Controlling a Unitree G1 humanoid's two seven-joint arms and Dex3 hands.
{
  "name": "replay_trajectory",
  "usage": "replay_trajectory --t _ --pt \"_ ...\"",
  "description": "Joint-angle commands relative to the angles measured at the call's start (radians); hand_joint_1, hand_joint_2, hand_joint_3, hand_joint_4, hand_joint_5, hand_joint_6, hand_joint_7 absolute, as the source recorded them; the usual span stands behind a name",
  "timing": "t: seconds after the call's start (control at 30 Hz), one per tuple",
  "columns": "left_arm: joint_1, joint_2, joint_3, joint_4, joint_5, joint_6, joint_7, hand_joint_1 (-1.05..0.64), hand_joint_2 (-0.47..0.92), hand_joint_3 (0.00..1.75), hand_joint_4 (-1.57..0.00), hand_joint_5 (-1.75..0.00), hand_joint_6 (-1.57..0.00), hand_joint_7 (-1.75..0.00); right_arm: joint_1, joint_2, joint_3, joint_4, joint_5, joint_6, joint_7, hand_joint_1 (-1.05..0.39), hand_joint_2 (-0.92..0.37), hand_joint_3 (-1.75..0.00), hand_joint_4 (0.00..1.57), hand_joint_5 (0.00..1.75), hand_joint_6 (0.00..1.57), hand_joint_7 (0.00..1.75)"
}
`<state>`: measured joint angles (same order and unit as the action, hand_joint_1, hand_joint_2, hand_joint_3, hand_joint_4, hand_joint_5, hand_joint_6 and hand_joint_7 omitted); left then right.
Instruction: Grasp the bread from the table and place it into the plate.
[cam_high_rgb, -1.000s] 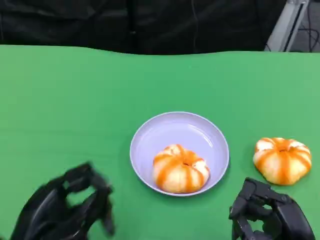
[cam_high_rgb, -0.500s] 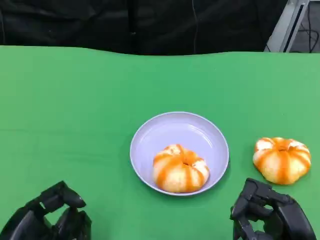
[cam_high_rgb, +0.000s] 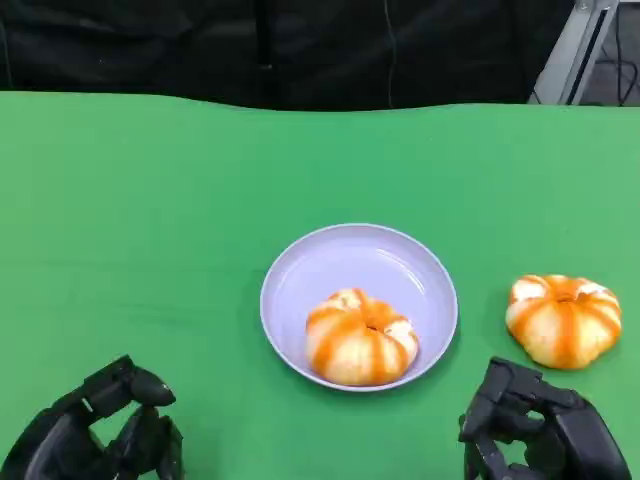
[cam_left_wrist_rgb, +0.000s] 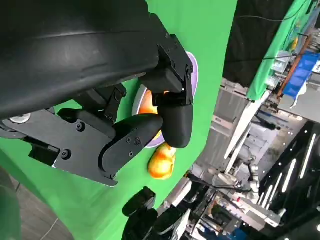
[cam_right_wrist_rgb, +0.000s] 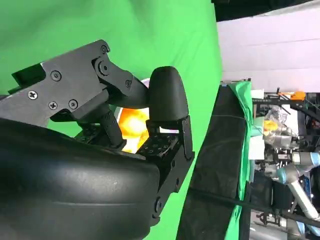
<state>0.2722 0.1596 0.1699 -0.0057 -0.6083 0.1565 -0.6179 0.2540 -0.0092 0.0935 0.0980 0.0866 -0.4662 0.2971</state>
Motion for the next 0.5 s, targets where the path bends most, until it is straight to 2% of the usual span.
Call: replay_trajectory --t 0.03,0.5 --pt "-0.001 0.001 0.010 -0.014 0.010 0.008 0.017 -0.09 0.72 0.88 -0.84 -1.75 -0.75 -1.70 0.006 -0.010 -0.005 0.007 0.014 -0.009 0.003 -0.14 -0.68 -1.00 0.78 1.75 0.73 1.51" --pt "0.003 -0.019 0.018 -0.026 0.026 0.002 0.043 -0.11 0.68 0.99 -0.84 -1.75 -0.76 -1.68 0.010 -0.009 -0.003 0.003 0.010 -0.013 -0.002 -0.15 -0.67 -1.00 0.78 1.75 0.73 1.52"
